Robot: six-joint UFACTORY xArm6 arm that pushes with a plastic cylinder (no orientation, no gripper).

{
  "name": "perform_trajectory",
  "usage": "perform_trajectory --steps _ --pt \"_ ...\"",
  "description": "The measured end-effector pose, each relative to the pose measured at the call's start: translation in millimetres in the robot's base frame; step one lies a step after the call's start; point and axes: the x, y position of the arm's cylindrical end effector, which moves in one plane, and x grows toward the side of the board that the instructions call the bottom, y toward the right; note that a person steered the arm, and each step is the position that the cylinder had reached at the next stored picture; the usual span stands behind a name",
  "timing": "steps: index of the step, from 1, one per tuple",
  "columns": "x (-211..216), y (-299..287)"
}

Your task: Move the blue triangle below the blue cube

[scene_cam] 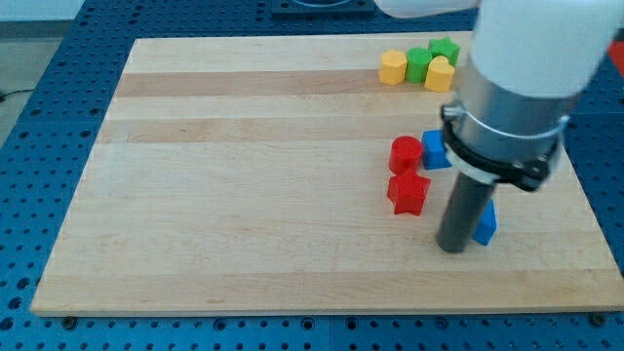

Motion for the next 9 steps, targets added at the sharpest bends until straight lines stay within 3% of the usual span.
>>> perform_trajectory --steps 1,2,4,5,6,9 --pt "24.3 20.7" --pt "5.7 47.3" --pt "-32.0 -29.7" --pt "-30.8 -30.1" --pt "1.3 -5.6" --pt "-49.0 7.3"
